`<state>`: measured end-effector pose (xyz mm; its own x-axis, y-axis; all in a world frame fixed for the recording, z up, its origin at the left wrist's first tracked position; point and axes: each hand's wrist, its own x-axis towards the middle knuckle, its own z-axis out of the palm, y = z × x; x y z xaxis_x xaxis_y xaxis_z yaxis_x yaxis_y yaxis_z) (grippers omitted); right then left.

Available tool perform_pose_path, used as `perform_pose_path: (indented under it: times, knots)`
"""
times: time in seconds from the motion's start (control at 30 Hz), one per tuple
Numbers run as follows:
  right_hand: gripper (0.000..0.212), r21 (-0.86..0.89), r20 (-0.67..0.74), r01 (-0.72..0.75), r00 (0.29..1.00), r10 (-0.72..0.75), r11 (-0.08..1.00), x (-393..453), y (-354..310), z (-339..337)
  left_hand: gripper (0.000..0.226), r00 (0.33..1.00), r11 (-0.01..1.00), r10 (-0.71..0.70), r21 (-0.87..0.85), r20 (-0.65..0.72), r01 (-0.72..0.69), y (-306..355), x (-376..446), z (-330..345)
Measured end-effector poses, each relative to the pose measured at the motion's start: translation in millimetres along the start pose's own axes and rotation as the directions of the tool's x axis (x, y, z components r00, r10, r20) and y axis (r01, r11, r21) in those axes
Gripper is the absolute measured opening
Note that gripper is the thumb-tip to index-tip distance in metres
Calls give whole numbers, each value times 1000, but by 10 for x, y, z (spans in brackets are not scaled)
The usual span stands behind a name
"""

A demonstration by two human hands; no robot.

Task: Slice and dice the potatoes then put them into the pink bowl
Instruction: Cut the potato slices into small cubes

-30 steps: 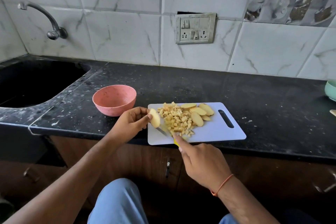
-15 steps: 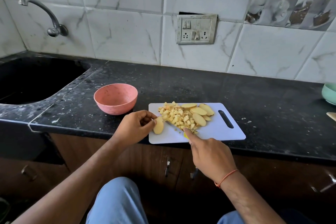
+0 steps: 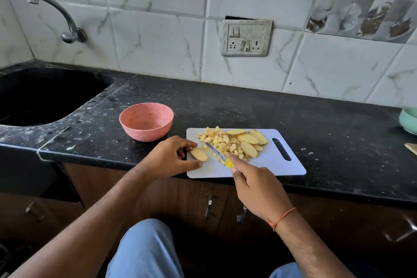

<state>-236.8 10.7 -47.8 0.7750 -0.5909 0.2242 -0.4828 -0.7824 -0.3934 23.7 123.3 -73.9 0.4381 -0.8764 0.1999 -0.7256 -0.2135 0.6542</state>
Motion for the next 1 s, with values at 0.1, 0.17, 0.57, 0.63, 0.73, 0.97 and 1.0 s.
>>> perform_pose_path:
  times: [0.1, 0.17, 0.57, 0.63, 0.73, 0.97, 1.0]
  knots:
    - [49, -25, 7, -13, 1000, 13, 1000, 7, -65, 22, 70, 1000, 1000, -11, -10, -18, 11, 19, -2, 22]
    - [48, -25, 18, -31, 999, 32, 999, 10, -99, 34, 72, 999, 1000, -10, -11, -39, 10, 38, -3, 43]
    - [51, -125, 39, -7, 999, 12, 992, -118, -322, 0, 72, 1000, 998, 3, -65, -23, -4, 34, -31, 9]
    - [50, -131, 37, -6, 999, 11, 991, -137, -340, -15, 74, 1000, 996, -9, -86, -16, 8, 21, -38, 4]
    - [50, -131, 25, -21, 999, 24, 991, -136, -346, -22, 68, 999, 989, -25, -147, -20, 22, -9, -57, 16]
    - [49, -61, -15, -73, 997, 72, 995, -88, -398, 4, 60, 999, 987, -39, -155, -22, 35, 22, -67, 23]
    - [49, -56, -16, -70, 997, 69, 996, -83, -417, 4, 59, 999, 987, -41, -159, -28, 36, 22, -70, 29]
